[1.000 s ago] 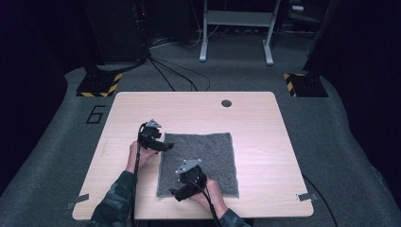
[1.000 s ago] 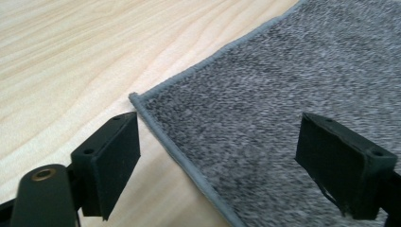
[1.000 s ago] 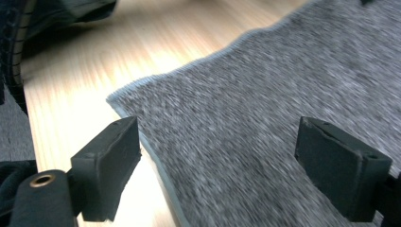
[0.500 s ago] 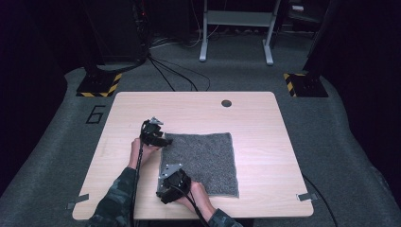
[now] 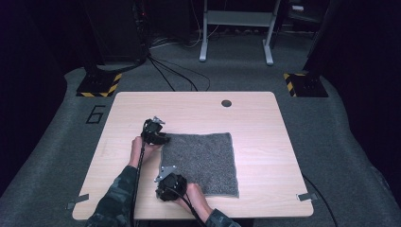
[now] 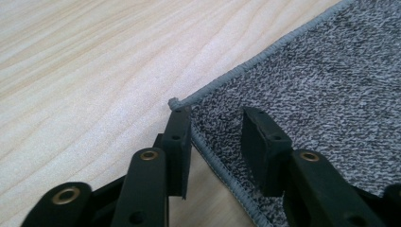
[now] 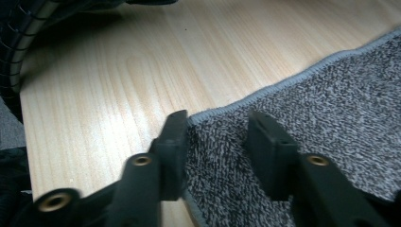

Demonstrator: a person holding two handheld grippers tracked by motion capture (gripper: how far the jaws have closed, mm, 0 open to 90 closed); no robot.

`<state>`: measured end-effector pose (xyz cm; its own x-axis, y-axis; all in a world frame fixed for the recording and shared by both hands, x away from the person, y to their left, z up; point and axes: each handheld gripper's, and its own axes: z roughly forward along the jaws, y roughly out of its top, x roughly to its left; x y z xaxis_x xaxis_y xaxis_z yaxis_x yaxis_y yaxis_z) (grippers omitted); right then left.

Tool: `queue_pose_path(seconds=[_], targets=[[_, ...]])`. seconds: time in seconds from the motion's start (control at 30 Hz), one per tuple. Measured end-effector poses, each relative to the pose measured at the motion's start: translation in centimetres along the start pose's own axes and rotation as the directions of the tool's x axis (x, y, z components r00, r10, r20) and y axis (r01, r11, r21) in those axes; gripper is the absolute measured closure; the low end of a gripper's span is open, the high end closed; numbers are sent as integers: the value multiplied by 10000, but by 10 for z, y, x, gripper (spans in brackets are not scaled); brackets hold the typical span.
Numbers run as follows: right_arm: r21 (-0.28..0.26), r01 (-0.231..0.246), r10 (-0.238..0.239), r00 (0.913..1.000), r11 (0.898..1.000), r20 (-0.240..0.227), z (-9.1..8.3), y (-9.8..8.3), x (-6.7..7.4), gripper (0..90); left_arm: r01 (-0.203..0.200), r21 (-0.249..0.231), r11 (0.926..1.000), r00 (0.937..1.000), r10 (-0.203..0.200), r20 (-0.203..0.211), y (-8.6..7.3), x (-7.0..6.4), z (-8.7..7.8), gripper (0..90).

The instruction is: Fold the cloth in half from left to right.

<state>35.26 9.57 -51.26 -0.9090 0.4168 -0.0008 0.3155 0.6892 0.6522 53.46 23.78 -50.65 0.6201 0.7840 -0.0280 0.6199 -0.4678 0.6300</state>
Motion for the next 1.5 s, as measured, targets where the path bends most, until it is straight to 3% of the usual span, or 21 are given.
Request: queue_pose_path(seconds=[0.23,0.33,0.5,0.57,0.77,0.9,1.0,1.1,1.23,1.37,1.5], targets=[[-189,98,-95,9999,9998,120,1,-2,-2,748,44,141,9999,9998,-47,210,3,-2,1,794],[1,126,-126,9998,9999,173,-1,-2,-1,801,113,-17,9999,9997,-112,222,2,-2,2,840],[-124,119,-111,9979,9999,636,-2,-3,3,861,87,-62,9999,9999,-87,95,2,-4,1,858],[-115,-11,16,9988,9999,481,-5,-5,1,867,186,-186,9997,9998,-185,75,2,-4,0,860],[-855,-249,284,9988,9960,406,-23,-10,-2,871,128,-378,9992,9999,-129,-12,11,-7,-13,864],[-1555,-323,405,9979,9873,500,-35,-9,-2,872,-126,-504,9986,9998,117,-189,20,-10,-23,865],[-1779,-404,493,9977,9832,456,-44,-5,-2,873,-126,-609,9981,9993,104,-352,29,-10,-32,866],[-2187,-311,426,9979,9753,483,-52,3,-2,873,-250,-587,9980,9972,207,-721,36,-10,-41,865],[-2652,-104,253,9983,9641,532,-63,14,0,873,-388,-558,9977,9961,342,-817,47,-10,-53,865],[-3067,-198,431,9967,9516,693,-77,14,-1,873,-314,-768,9966,9975,265,-651,57,-15,-58,866],[-3319,-368,749,9919,9426,1025,-93,3,-7,873,-363,-926,9950,9988,330,-373,66,-26,-52,865]])
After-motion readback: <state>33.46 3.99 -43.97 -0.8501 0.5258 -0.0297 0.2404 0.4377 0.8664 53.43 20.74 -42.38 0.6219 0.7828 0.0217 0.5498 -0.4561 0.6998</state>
